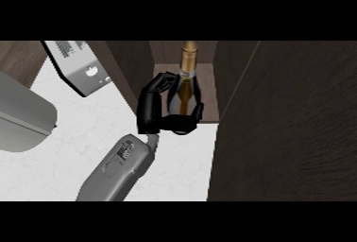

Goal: Pick up the wine, place it into the cabinet and close the cabinet

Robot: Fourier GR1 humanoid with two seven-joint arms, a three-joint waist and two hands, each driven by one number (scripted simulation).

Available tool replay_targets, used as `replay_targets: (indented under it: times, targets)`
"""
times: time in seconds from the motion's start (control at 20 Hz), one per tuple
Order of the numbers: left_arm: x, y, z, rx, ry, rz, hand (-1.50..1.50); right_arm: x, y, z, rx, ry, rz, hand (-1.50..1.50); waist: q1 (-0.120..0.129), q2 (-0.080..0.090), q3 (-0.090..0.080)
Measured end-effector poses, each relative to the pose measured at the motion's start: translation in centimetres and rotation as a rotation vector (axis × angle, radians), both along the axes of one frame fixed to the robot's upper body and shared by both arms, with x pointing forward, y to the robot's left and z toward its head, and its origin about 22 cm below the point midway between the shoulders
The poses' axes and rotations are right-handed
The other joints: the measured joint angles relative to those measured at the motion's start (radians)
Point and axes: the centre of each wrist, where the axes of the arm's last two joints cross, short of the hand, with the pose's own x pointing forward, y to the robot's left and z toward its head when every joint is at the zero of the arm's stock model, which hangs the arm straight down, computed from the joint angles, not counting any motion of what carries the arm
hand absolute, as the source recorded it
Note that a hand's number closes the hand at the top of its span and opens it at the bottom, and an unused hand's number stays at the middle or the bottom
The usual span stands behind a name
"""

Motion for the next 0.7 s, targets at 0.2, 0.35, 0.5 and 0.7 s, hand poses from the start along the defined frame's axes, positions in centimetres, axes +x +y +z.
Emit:
replay_targets:
  times: [0.2,0.35,0.5,0.7]
  targets:
    - [0.6,0.7,-0.7,-0.012,0.0,0.014,1.5,0.0,-0.4,0.0,-0.016,-0.004,-0.009,-1.5,0.0,0.0,0.0]
    - [1.6,1.1,-0.7,-0.016,0.01,0.023,1.5,-0.2,-0.2,-0.6,-0.006,0.002,0.004,-1.5,0.0,0.0,0.0]
    - [2.5,1.2,-0.8,-0.016,0.028,0.02,1.5,0.0,-0.1,-0.3,0.001,-0.005,-0.001,-1.5,-0.001,0.001,0.0]
    - [4.0,1.1,-0.2,-0.023,0.046,0.012,1.5,0.0,0.0,-0.4,0.009,-0.004,0.004,-1.5,-0.004,0.001,0.0]
